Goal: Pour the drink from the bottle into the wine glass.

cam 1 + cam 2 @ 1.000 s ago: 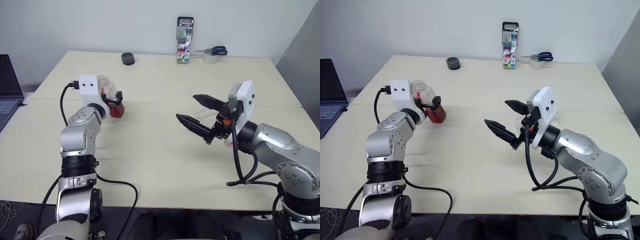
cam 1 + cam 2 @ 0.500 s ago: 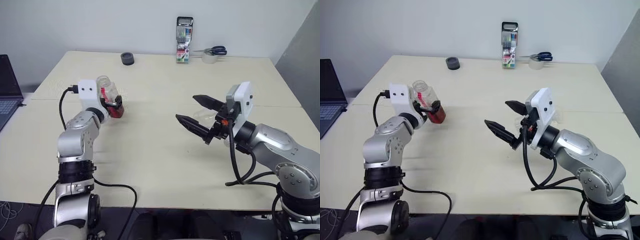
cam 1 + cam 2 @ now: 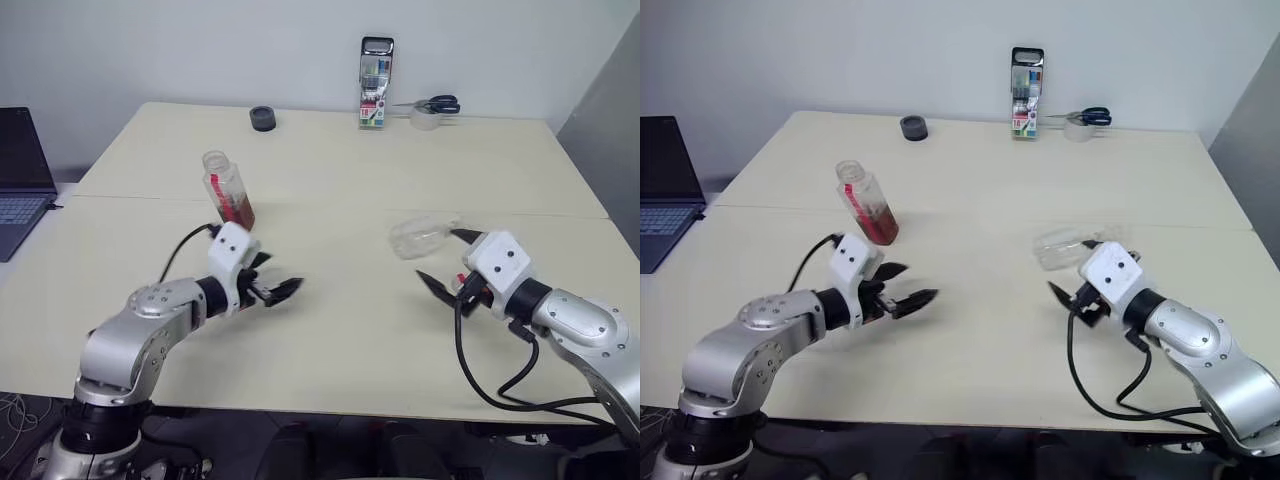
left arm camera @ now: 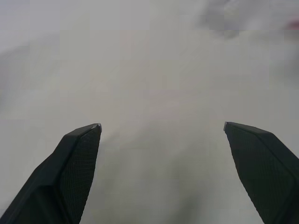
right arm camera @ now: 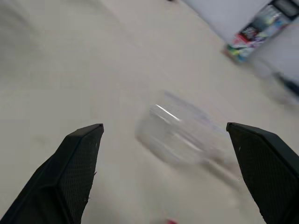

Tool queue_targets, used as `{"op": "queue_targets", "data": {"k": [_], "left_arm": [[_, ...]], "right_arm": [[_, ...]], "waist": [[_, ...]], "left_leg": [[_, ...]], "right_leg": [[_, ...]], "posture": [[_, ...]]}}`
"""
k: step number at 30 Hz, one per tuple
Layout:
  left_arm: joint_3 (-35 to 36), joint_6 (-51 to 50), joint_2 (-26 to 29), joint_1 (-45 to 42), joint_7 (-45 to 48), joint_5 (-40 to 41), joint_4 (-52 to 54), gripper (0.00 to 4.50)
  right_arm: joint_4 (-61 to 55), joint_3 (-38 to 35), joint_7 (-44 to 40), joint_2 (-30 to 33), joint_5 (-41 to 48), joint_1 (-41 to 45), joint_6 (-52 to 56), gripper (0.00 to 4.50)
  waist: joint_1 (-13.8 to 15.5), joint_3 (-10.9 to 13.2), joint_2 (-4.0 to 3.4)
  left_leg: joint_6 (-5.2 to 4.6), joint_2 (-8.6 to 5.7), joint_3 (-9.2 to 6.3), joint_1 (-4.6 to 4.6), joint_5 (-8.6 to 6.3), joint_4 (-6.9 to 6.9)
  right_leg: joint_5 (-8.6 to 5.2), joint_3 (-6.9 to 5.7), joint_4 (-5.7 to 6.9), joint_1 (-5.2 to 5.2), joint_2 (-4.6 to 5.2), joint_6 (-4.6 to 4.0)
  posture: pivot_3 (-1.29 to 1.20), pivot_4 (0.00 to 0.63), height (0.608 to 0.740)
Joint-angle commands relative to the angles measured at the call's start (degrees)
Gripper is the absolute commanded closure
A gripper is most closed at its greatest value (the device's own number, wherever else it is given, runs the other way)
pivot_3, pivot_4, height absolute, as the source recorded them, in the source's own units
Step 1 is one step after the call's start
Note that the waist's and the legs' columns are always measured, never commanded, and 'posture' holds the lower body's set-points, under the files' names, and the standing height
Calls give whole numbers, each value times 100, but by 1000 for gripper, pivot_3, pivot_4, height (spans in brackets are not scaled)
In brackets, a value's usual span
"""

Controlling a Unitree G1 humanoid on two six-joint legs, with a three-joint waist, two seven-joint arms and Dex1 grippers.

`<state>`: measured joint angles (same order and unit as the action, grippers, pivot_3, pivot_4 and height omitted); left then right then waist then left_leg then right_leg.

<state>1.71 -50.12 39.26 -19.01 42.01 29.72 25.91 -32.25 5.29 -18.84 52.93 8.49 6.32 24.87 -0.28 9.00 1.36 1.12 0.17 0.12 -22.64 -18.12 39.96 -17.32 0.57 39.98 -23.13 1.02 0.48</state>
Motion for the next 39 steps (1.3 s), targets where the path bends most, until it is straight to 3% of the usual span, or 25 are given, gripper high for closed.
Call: {"op": "queue_targets", "data": {"k": [1, 9, 22, 28, 38, 39], "left_arm": [[-67, 468, 269, -284, 723, 118, -139, 20], [-299, 699, 59, -882, 1053, 190, -606, 20], [-381, 771, -190, -598, 724, 87, -449, 20], [-337, 746, -174, -522, 595, 91, -390, 20], [-213, 658, -85, -381, 486, 169, -257, 20], [-204, 650, -75, -368, 481, 178, -242, 0]], "right_arm": [[863, 13, 25, 195, -1076, 169, -1142, 0], [3551, 703, 202, -2, -2735, 1158, -3100, 0], [7442, 1733, 996, -838, -4395, 3530, -5234, 0], [8554, 2126, 1435, -1203, -4910, 4362, -5687, 0], [9661, 2555, 1813, -1518, -5361, 5030, -5906, 0], [9736, 2567, 1777, -1532, -5346, 5064, -5906, 367]], "waist": [[-55, 0, -4], [-137, 3, -6], [-165, 5, -10], [-162, 5, -10], [-174, 5, -10], [-174, 5, -10]], "left_leg": [[2, 5, 9, 6, 1, -5], [3, 10, 13, 6, 2, -3], [3, 12, 23, 8, 2, 0], [4, 12, 23, 7, 2, 0], [5, 13, 26, 10, 3, 0], [5, 13, 26, 10, 3, 0]], "right_leg": [[0, 10, 1, 0, -5, 0], [0, 15, 1, -1, -11, -1], [1, 26, 6, -4, -11, -3], [1, 26, 5, -5, -10, -3], [1, 28, 8, -5, -10, -3], [1, 27, 8, -5, -10, -3]], "posture": [[0, 150, 740], [0, 150, 740], [0, 150, 740], [0, 150, 740], [0, 150, 740], [0, 150, 740]]}}
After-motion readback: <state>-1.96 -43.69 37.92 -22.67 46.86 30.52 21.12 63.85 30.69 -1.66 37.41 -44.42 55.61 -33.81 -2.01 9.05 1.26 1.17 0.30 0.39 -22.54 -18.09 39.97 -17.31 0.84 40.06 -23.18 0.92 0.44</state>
